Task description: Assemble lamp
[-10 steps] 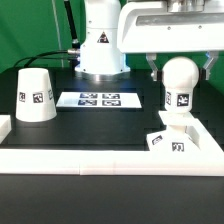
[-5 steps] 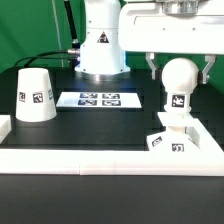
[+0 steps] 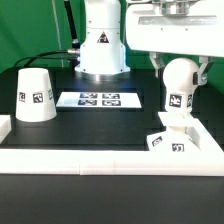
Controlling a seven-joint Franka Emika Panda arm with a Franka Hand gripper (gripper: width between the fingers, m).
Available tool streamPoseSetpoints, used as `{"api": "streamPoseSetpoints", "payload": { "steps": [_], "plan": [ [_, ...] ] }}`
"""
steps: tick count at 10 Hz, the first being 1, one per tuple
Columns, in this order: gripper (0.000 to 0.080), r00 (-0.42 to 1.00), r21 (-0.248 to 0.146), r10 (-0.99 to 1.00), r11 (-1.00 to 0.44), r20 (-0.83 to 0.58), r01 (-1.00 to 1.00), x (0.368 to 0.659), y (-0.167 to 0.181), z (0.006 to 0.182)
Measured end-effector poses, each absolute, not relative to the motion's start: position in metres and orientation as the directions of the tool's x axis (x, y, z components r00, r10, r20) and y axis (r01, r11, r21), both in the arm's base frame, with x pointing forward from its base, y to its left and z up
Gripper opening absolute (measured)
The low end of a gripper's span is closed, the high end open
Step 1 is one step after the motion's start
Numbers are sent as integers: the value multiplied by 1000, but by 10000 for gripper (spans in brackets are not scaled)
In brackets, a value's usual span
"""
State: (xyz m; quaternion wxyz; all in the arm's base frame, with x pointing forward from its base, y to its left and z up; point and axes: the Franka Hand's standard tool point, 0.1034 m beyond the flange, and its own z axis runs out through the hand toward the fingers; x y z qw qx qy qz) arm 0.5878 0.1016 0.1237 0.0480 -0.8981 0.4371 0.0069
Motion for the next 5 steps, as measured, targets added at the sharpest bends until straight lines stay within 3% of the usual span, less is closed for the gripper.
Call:
{"api": "streamPoseSetpoints", "payload": {
  "steps": [1, 5],
  "plan": [
    [643, 612, -80, -789, -607, -56, -791, 587, 102, 123],
    [696, 737, -85, -675, -732, -40, -676, 587, 106, 123]
  ]
}}
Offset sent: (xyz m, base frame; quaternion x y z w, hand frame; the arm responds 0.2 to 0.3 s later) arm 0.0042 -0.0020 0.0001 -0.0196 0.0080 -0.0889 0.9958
